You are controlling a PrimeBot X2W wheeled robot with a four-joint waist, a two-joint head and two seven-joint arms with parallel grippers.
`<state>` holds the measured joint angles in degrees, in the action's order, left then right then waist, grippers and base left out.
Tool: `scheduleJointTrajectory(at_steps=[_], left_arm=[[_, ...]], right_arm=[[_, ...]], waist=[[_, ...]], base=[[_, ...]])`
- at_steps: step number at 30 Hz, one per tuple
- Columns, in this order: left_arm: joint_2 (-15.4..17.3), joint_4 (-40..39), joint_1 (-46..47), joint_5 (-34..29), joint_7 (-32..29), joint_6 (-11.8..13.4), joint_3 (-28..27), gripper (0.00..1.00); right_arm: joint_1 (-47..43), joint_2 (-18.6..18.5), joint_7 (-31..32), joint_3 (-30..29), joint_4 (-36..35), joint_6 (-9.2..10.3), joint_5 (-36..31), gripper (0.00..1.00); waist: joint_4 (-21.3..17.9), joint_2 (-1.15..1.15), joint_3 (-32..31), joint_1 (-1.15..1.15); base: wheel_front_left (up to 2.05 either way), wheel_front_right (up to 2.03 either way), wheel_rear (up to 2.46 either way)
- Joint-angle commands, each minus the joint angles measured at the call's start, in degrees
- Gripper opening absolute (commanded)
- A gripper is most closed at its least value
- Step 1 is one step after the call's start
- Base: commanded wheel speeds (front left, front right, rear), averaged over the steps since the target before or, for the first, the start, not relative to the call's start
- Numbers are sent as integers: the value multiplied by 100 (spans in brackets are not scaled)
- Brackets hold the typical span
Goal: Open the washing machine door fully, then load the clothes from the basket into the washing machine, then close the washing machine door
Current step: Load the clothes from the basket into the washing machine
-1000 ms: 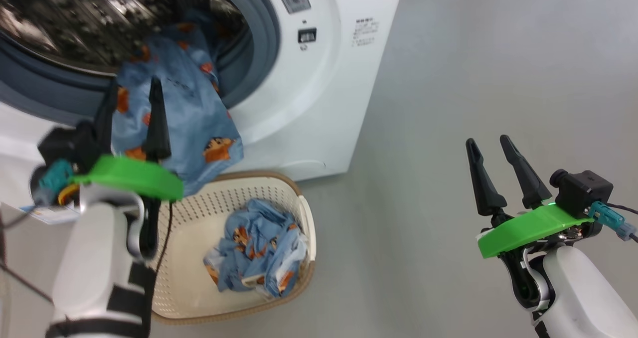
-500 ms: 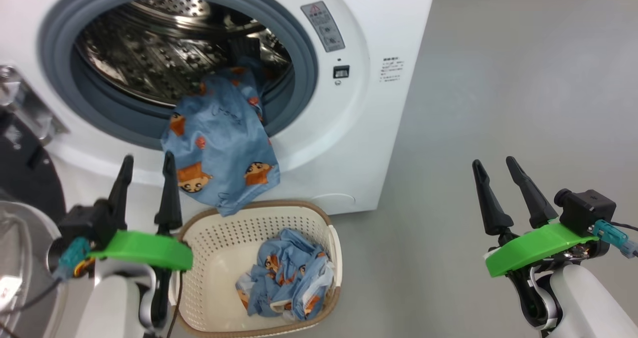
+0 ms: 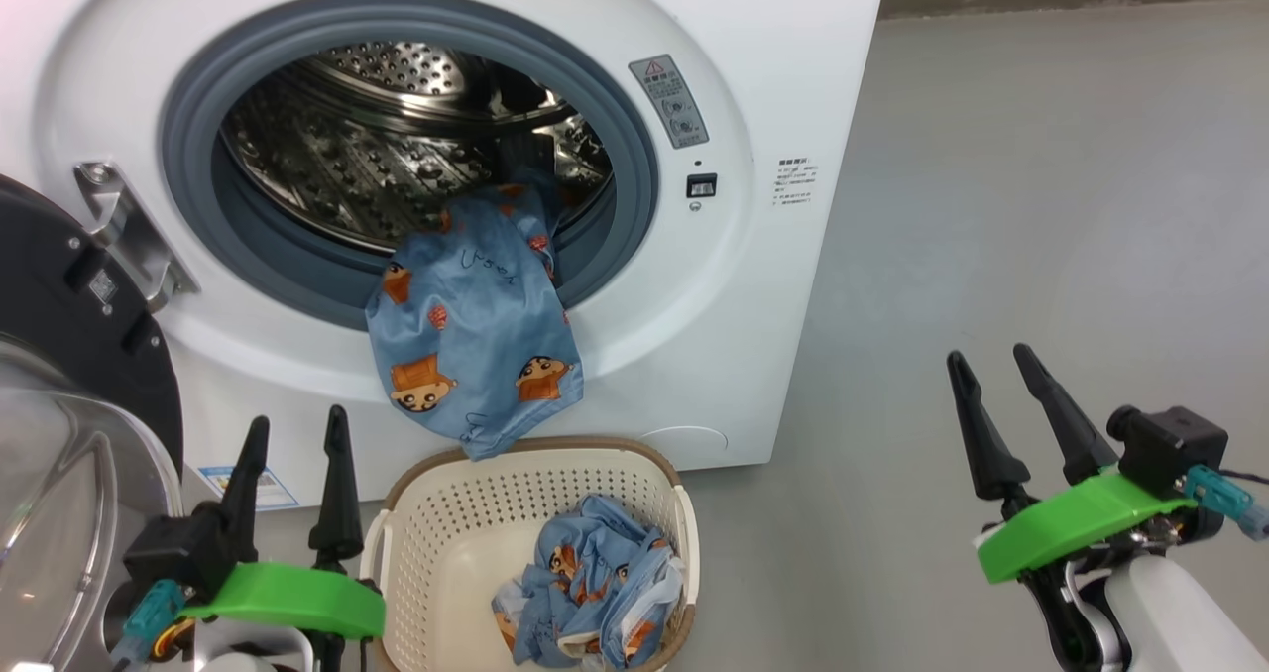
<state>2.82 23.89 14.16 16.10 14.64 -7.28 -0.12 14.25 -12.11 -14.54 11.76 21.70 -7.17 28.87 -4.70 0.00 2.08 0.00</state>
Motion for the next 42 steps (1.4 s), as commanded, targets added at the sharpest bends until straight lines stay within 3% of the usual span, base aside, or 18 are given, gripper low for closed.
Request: scheduleJointTrajectory(at_steps=[1,31,42], left_arm=[[87,-207,26,58,36,11,-191,100],[11,-376,-172,122,36,75,-113,100],[60,86,35,135,36,51,-23,100]], right_arm=[[-85,-93,-46,111,-156,-32,38,100],[-27,-165,-46,70,-189,-32,-9,100],[71,-161,-46,148,-213,-32,-10,100]], waist=[[5,0,-40,0],[21,0,81,0],[-121,0,300,0]], base=[[0,0,0],[0,0,0],[0,0,0]])
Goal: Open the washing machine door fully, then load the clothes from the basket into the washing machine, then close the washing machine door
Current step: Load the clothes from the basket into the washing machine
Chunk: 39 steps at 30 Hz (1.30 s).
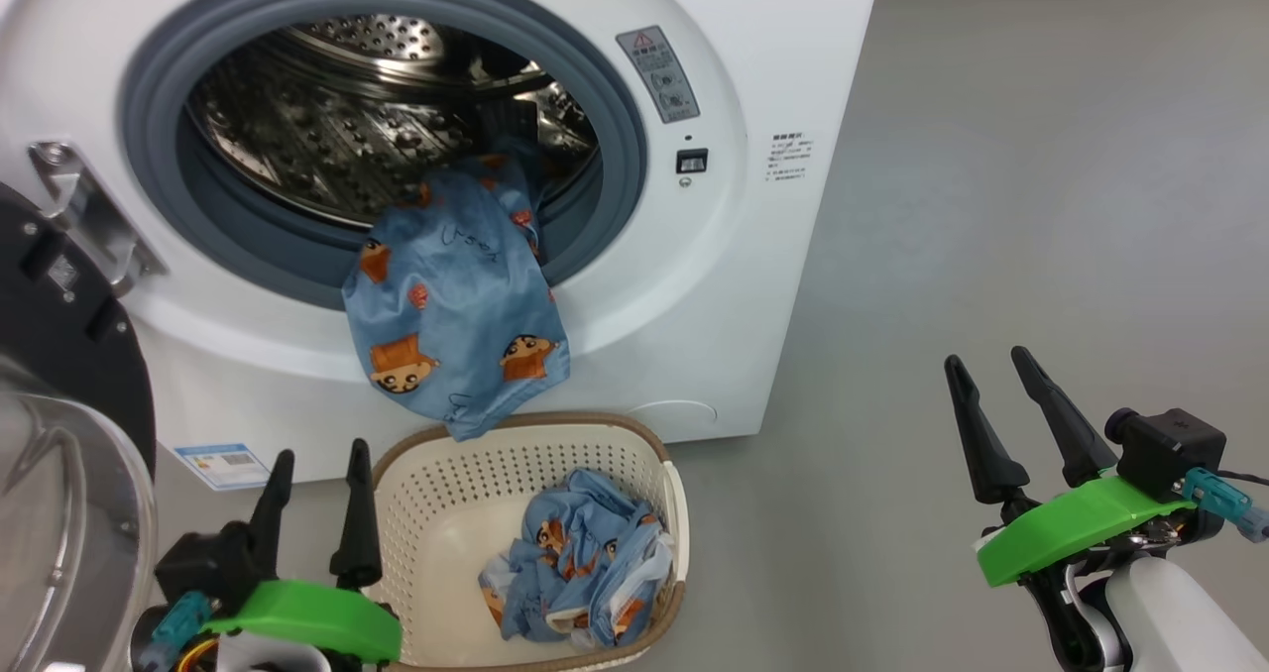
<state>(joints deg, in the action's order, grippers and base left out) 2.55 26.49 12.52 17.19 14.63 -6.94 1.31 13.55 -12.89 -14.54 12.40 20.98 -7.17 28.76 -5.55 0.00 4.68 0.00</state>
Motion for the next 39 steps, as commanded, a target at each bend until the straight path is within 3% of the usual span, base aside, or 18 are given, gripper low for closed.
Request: scheduleJointTrajectory(at_steps=[1,8,20,35,39], left_arm=[[106,-71,252,31,29,12,-142,100],[210,1139,1030,144,-199,-38,241,100],[481,2829,2733,299,-87,-53,564,100],[739,4146,4094,464,-2,-54,614,100],[809,4364,4366,487,3,60,594,100]], right_arm=[[155,-80,-46,91,-145,-32,-5,100],[329,-47,-46,106,-206,-32,-51,100],[635,152,-46,-29,-406,-32,-195,100],[896,496,-46,-111,-612,-32,-307,100],[957,547,-46,-128,-615,-32,-315,100]], waist=[[-59,0,82,0],[-273,0,550,0],[-670,0,1641,0],[-1043,0,2501,0],[-1121,0,2644,0]], base=[[0,0,0],[0,0,0],[0,0,0],[0,0,0],[0,0,0]])
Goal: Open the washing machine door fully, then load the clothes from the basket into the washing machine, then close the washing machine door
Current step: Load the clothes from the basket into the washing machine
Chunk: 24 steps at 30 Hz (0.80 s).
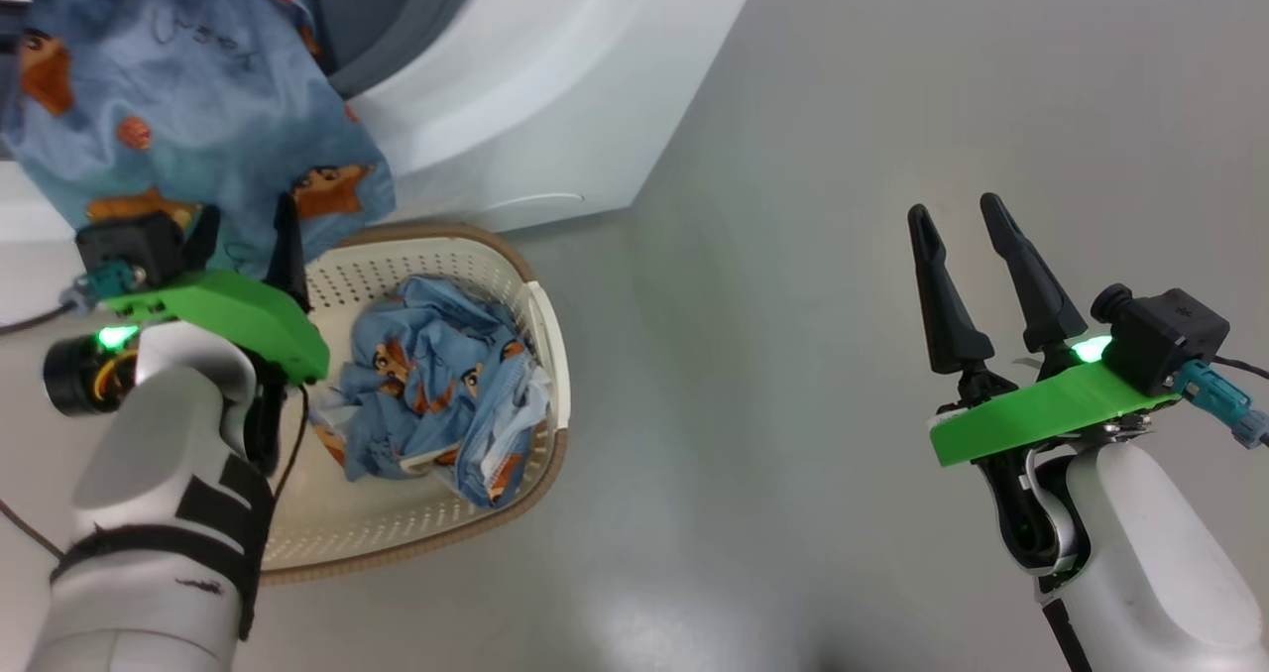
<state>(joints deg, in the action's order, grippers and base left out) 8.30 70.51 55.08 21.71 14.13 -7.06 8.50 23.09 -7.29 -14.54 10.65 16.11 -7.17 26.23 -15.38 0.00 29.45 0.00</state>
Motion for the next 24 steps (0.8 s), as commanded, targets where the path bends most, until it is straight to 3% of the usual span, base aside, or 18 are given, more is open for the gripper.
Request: scheduleJointTrajectory(at_steps=[1,6,11,17,18,19,20,21,24], left_arm=[[256,2,164,56,55,138,-153,100],[365,97,354,148,66,351,-269,100],[405,31,529,248,81,411,-390,100],[468,-955,372,77,85,507,-559,99],[456,-1030,319,48,85,510,-587,53],[442,-1072,279,24,85,505,-612,38],[433,-1102,244,1,85,491,-633,9],[420,-1115,209,-19,85,471,-650,0],[374,-1085,147,-59,86,406,-694,0]], right_arm=[[12,2,-46,36,-132,-32,-64,100],[29,61,-46,10,-147,-32,-74,100],[38,102,-46,-21,-172,-32,-90,100],[76,137,-46,-50,-181,-32,-116,100],[81,140,-46,-50,-174,-32,-119,100],[83,143,-46,-51,-168,-32,-119,100],[82,146,-46,-50,-162,-32,-119,100],[81,149,-46,-50,-154,-32,-121,100],[88,156,-46,-43,-126,-32,-116,100]], waist=[[-151,0,195,0],[-199,0,315,0],[-212,0,402,0],[-182,0,473,0],[-174,0,473,0],[-164,0,472,0],[-151,0,469,0],[-136,0,463,0],[-94,0,431,0]], base=[[0,0,0],[0,0,0],[0,0,0],[0,0,0],[0,0,0],[0,0,0],[0,0,0],[0,0,0],[0,0,0]])
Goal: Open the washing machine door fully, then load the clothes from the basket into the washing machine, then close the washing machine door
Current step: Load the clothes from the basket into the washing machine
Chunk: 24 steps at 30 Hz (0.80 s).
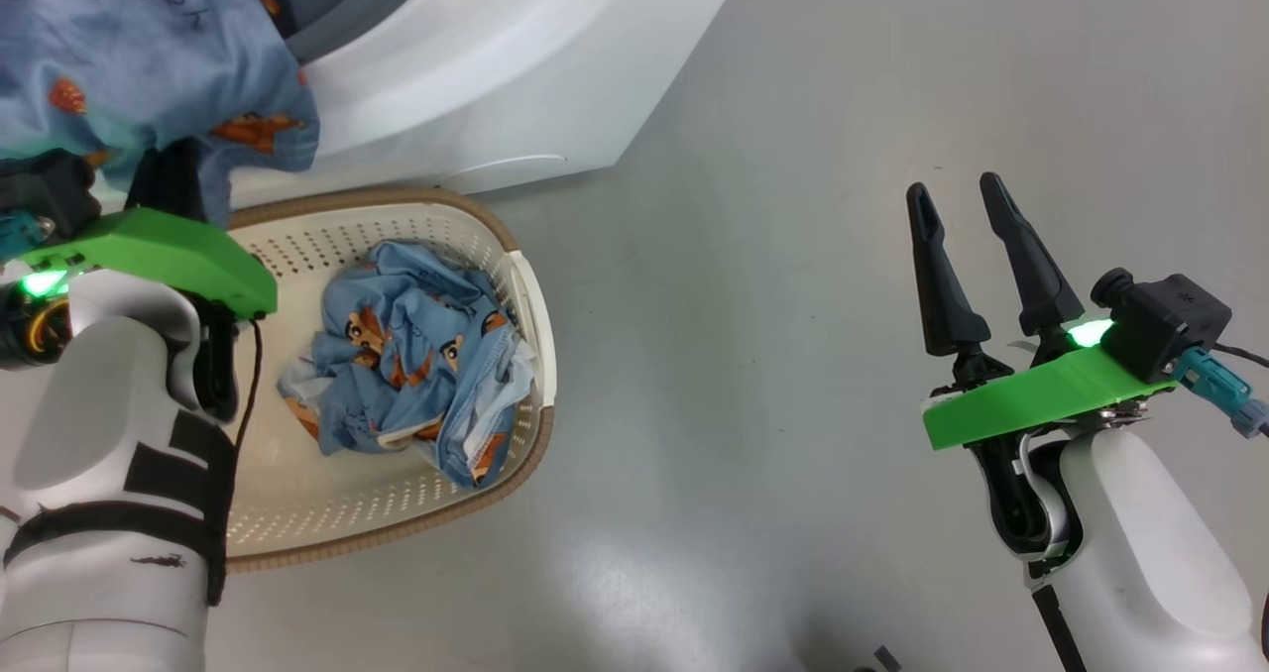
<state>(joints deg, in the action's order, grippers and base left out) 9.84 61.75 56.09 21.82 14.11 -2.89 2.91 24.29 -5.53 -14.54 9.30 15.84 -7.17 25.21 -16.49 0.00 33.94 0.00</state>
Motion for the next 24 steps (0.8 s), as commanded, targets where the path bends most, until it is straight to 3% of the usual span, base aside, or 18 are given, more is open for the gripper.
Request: scheduleJointTrajectory(at_steps=[1,12,24], left_arm=[[207,-167,31,-86,88,-39,-135,0],[93,-136,-318,-145,88,-341,-137,0],[77,-1300,-771,-78,88,-453,-135,0]], right_arm=[[-25,-20,-46,96,-89,-32,-9,100],[-46,-33,-46,127,-6,-32,37,100],[-103,-37,-46,98,14,-32,73,100]], waist=[[32,0,-34,0],[163,0,-260,0],[277,0,-331,0]], base=[[0,0,0],[0,0,0],[0,0,0]])
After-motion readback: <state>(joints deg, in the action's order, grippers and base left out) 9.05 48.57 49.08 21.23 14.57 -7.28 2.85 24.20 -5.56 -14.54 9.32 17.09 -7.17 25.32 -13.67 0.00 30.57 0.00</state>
